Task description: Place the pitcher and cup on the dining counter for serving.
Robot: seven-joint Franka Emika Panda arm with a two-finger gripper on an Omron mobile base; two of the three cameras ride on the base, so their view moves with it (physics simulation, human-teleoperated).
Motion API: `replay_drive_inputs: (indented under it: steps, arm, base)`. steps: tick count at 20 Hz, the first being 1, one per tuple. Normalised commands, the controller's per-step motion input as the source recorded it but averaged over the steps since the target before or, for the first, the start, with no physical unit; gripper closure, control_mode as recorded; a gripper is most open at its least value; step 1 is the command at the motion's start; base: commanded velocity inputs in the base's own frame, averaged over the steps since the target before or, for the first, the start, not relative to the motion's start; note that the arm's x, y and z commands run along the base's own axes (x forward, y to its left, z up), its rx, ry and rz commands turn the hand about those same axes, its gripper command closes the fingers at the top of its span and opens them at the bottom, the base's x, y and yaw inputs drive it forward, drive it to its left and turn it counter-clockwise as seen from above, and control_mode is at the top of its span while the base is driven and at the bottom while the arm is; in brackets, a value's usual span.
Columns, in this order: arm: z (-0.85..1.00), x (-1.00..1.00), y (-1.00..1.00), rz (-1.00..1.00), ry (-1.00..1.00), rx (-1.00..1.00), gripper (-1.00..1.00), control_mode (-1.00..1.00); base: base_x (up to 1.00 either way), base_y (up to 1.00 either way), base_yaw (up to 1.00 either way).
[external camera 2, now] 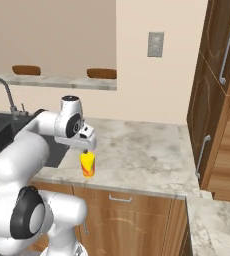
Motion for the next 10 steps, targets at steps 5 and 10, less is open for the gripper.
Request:
replay_drive_inputs:
  steps: [5, 10]
  arm:
    - [-0.26, 0.12, 0.00, 0.07, 0.04, 0.00, -1.00, -1.00]
    - [-0.30, 0.02, 0.00, 0.08, 0.04, 0.00, -1.00, -1.00]
  base:
    - [0.00, 0.00, 0.00]
    - [0.00, 0.00, 0.00]
